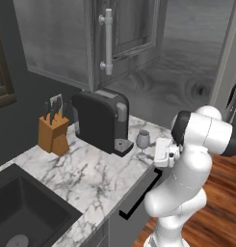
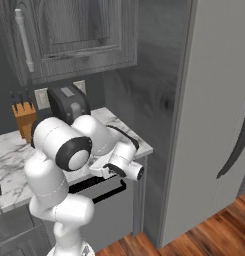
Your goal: Retrieve the wine glasses from the counter and place one next to each plate.
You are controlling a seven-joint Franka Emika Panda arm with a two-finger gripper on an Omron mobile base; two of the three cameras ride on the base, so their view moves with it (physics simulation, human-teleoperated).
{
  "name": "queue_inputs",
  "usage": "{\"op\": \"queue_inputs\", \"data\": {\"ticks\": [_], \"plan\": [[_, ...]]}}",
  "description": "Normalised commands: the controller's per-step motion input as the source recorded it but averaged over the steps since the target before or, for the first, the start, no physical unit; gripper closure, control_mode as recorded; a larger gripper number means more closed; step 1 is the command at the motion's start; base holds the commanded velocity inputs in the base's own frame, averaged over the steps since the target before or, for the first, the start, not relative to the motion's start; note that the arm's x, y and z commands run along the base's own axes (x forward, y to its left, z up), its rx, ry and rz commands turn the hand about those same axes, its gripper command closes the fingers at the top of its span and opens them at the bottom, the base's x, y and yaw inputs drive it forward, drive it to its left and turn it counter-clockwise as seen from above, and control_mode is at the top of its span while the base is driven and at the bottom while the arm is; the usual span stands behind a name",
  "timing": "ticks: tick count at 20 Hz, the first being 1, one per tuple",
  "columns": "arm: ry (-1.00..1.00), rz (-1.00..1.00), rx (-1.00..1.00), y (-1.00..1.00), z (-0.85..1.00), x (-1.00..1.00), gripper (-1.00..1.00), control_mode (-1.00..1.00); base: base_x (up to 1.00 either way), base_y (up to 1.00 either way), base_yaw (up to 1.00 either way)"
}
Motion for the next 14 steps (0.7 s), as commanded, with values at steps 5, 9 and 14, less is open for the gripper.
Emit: {"op": "queue_inputs", "data": {"ticks": [5,9,14], "plan": [[0.02,0.0,0.0,0.11,-0.08,0.12,-1.0,-1.0,0.0,0.0,0.0],[0.05,0.0,0.0,0.22,-0.19,0.17,-1.0,-1.0,0.0,0.0,0.0],[0.02,0.0,0.0,0.12,-0.15,0.14,-1.0,-1.0,0.0,0.0,0.0]]}}
